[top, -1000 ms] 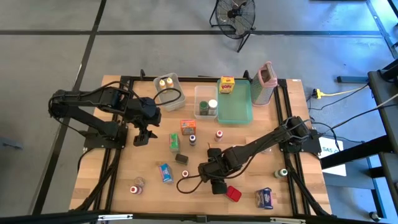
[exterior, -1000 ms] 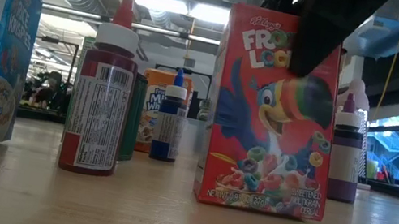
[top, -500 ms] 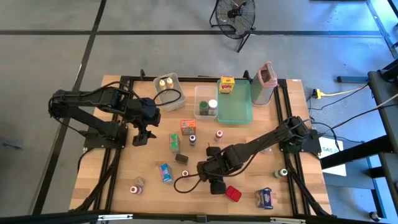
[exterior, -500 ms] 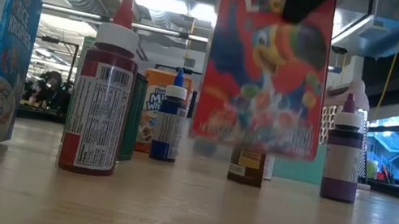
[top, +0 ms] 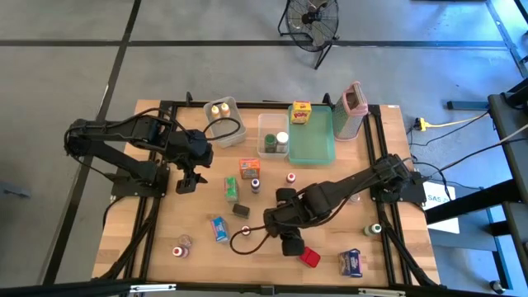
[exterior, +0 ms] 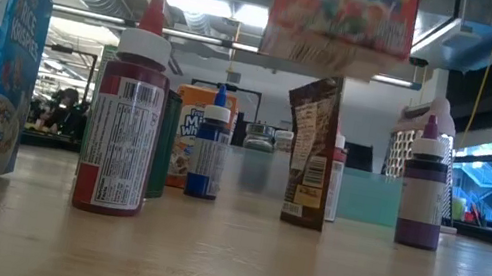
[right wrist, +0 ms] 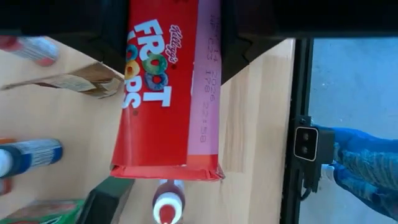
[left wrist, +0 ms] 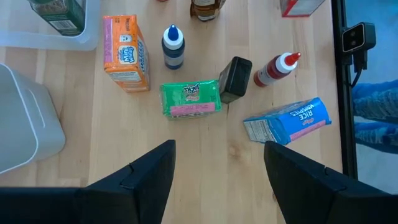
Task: Pick & Place Kitchen Items
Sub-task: Put the red cereal box into the green bin
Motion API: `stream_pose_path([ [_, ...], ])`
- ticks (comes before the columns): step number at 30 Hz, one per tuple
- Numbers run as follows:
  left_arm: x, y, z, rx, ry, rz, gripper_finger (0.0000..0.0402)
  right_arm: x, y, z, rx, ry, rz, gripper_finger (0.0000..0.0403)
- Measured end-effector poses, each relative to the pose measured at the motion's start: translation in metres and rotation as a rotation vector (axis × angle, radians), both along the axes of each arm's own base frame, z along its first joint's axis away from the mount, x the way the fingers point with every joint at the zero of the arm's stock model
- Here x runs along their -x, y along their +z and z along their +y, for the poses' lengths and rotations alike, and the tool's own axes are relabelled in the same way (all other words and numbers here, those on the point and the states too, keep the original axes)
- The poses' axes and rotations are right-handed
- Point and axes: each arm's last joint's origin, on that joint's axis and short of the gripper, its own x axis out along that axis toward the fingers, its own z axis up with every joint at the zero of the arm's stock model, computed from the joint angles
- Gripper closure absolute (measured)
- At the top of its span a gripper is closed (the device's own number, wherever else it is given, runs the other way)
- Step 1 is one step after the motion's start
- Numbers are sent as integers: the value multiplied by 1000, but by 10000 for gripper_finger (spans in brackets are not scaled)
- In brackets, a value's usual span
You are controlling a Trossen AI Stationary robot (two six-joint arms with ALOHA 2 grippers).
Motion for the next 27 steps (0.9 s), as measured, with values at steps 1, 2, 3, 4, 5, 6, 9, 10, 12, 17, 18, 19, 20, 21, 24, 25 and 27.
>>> stream_pose_path([
  [1, 0, 0, 0, 0, 0, 0, 162, 1, 4, -1, 13, 3, 0, 250],
  [2, 0, 0, 0, 0, 0, 0, 162, 3, 8, -2, 18, 7, 0, 250],
  [3, 0, 0, 0, 0, 0, 0, 162, 4, 12, -2, 20, 14, -2, 250],
  [4, 0, 0, 0, 0, 0, 0, 162, 6, 17, -3, 24, 21, -1, 250],
  [5, 0, 0, 0, 0, 0, 0, 162, 7, 21, -5, 33, 25, 6, 250],
  [6, 0, 0, 0, 0, 0, 0, 162, 9, 24, -7, 41, 28, 13, 250],
  [9, 0, 0, 0, 0, 0, 0, 162, 13, 35, -15, 79, 28, 25, 250],
  [10, 0, 0, 0, 0, 0, 0, 162, 15, 39, -18, 94, 25, 28, 250],
  [12, 0, 0, 0, 0, 0, 0, 162, 17, 45, -24, 120, 25, 27, 250],
  [17, 0, 0, 0, 0, 0, 0, 162, 19, 61, -40, 149, 51, -8, 250],
  [18, 0, 0, 0, 0, 0, 0, 162, 19, 64, -44, 153, 57, -15, 250],
  [19, 0, 0, 0, 0, 1, 0, 162, 19, 68, -49, 154, 62, -28, 250],
  [20, 0, 0, 0, 0, 0, 0, 162, 20, 72, -53, 154, 61, -41, 250],
  [21, 0, 0, 0, 0, 1, 0, 162, 22, 76, -59, 155, 62, -51, 250],
  [24, 0, 0, 0, 0, 1, 0, 162, 26, 87, -75, 163, 63, -82, 250],
  [25, 0, 0, 0, 0, 1, 0, 162, 28, 91, -81, 166, 62, -92, 250],
  [27, 0, 0, 0, -6, 4, -1, 162, 33, 99, -94, 174, 62, -118, 250],
])
